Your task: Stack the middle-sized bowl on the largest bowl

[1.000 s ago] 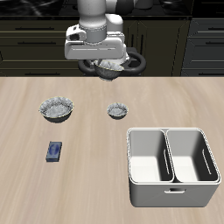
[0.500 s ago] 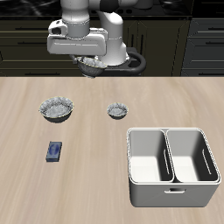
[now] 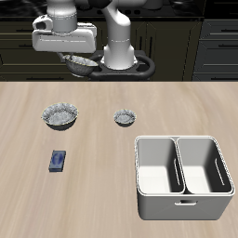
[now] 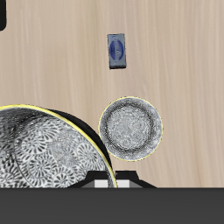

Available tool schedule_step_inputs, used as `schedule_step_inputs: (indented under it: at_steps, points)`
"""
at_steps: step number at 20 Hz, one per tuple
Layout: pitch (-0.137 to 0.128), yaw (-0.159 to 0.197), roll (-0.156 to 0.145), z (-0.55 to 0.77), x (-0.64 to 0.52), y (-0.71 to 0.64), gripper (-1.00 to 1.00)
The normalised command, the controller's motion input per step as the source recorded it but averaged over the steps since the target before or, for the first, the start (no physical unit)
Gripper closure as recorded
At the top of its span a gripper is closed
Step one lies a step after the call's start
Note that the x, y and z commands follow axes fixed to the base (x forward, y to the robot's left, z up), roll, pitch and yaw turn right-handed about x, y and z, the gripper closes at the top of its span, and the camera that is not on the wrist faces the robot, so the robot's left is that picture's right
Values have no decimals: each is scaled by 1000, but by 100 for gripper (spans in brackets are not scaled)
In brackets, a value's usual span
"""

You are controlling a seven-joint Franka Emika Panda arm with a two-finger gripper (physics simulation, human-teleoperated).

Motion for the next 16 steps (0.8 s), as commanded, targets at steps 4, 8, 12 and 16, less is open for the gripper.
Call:
schedule_step_inputs:
  at_steps: [4, 8, 12, 16]
  points:
    - [2, 3, 84, 184, 117, -386, 100]
    - [26, 5, 30, -95, 90, -172, 100]
    - [-10, 14, -23, -16, 57, -328, 100]
    - [18, -6, 39, 16, 68, -207, 100]
